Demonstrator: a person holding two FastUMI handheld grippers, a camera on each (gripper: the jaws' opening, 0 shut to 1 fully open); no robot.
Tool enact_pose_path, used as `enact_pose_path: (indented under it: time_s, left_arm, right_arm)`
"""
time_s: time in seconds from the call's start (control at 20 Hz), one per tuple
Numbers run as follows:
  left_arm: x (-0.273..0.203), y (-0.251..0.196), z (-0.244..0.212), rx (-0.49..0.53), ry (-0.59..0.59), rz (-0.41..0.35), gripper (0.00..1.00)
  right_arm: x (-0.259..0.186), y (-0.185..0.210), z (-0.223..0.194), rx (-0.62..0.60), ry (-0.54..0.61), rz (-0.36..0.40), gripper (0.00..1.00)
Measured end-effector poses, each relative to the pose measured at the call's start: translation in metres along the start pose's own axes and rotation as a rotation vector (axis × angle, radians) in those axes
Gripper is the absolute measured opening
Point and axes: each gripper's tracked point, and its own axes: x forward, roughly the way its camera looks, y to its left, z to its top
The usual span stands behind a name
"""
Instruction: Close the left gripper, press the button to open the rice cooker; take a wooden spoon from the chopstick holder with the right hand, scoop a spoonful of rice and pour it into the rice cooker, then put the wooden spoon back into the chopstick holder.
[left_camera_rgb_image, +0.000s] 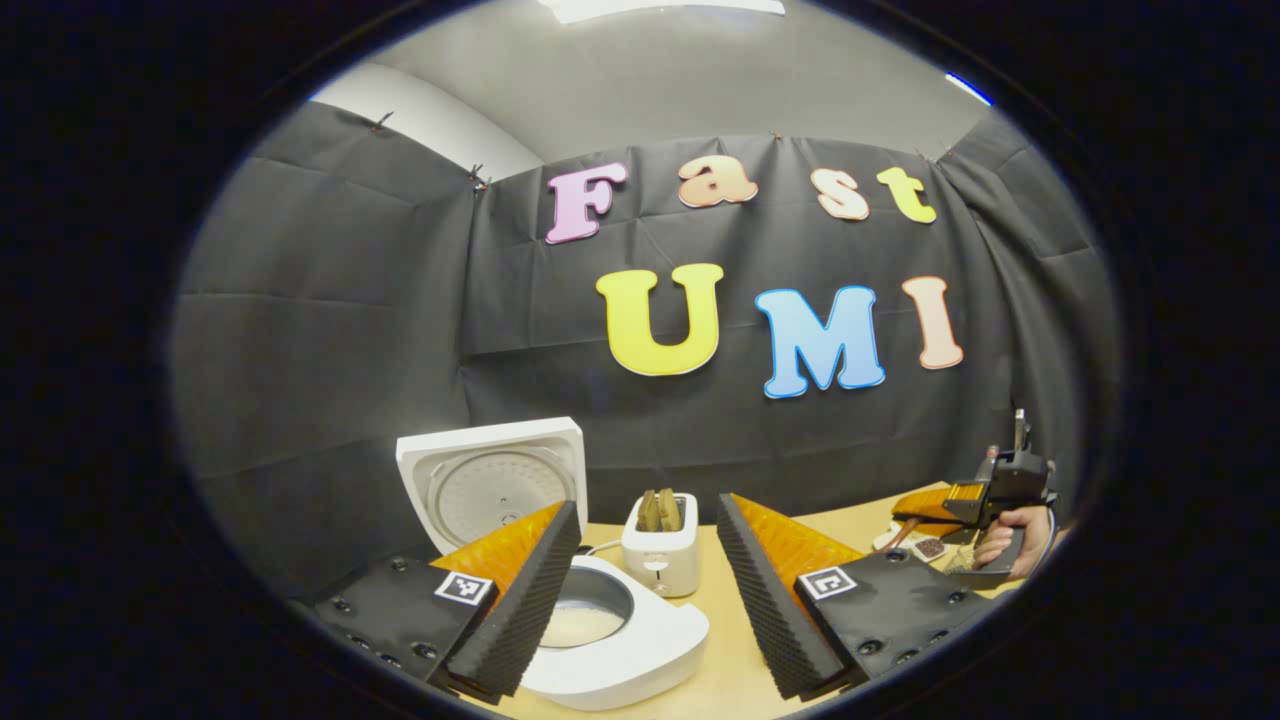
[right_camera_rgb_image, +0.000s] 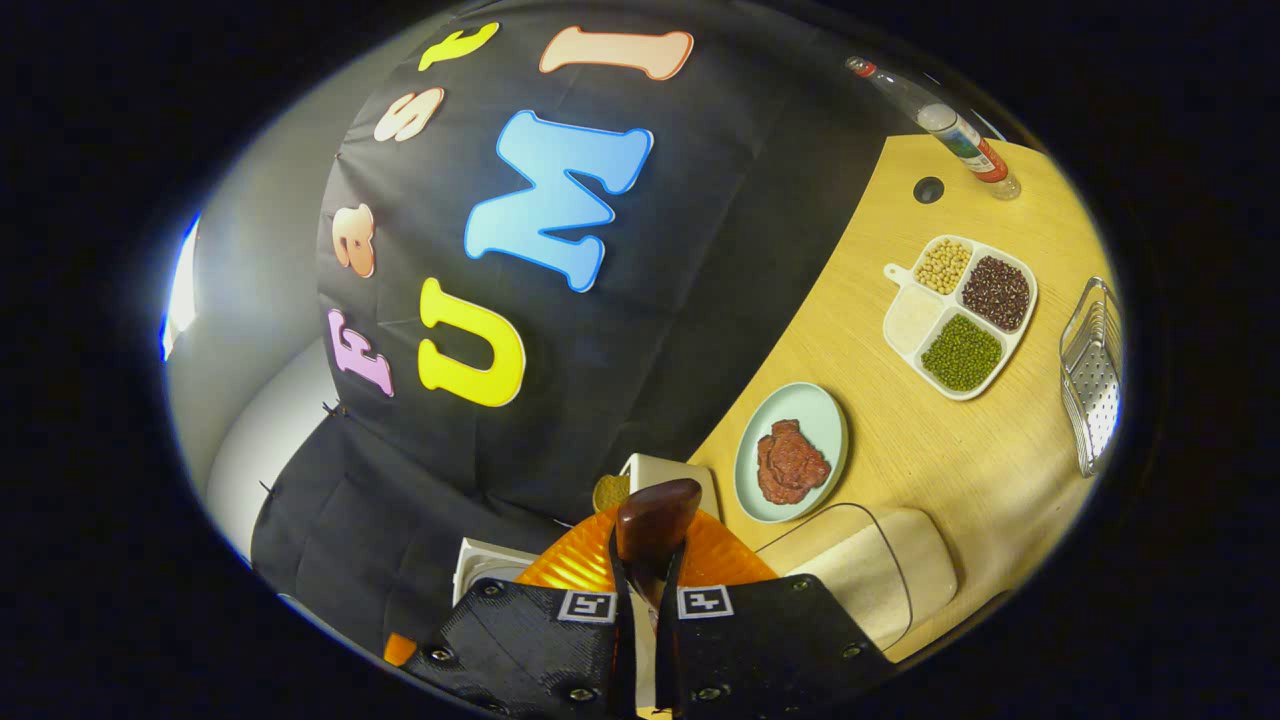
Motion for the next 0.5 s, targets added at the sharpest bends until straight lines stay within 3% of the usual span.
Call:
enact_pose_path:
  time_s: [0.2,0.5]
  left_arm:
    - [0.002,0.005,-0.010,-0.029,-0.002,0.007,0.92]
    - [-0.005,0.030,-0.019,-0.009,-0.005,0.049,0.93]
  right_arm:
    - [-0.008,0.035,0.004,-0.037,-0.003,0.039,0.08]
    - [-0.001,0.084,-0.011,-0.052,0.031,0.102,0.08]
